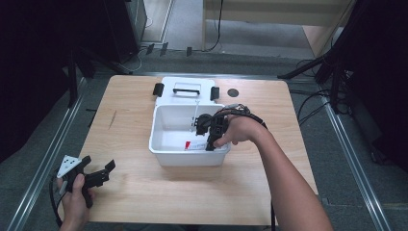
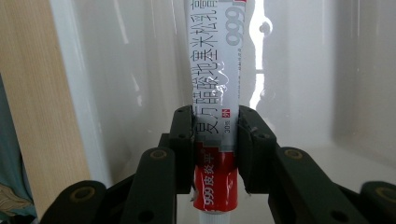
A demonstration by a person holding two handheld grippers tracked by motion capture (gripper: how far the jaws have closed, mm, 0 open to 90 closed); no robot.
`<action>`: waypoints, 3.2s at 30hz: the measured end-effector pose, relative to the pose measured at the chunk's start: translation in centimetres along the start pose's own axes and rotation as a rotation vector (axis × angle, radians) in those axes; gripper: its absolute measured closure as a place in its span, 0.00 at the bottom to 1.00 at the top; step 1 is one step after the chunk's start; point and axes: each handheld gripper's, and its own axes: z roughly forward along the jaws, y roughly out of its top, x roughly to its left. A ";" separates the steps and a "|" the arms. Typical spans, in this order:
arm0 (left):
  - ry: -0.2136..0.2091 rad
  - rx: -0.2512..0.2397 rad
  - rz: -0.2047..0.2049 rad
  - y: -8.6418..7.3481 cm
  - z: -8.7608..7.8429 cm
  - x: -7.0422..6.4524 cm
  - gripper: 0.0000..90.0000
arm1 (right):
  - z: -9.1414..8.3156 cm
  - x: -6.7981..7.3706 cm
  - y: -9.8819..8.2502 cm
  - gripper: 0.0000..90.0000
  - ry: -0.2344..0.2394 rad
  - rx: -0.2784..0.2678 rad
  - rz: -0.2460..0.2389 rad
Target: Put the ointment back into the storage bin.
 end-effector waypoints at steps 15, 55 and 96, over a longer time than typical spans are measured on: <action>-0.001 0.000 0.000 0.0 0.0 0.0 0.00 | 1.5 -0.3 0.4 0.79 0.004 0.061 0.027; 0.004 0.002 0.002 0.0 0.0 0.0 0.00 | -4.6 -0.1 -1.2 0.76 -0.036 -0.072 0.120; 0.011 0.007 0.006 0.0 0.0 -0.1 0.00 | -4.7 -0.2 -14.0 0.59 -0.069 -0.263 0.416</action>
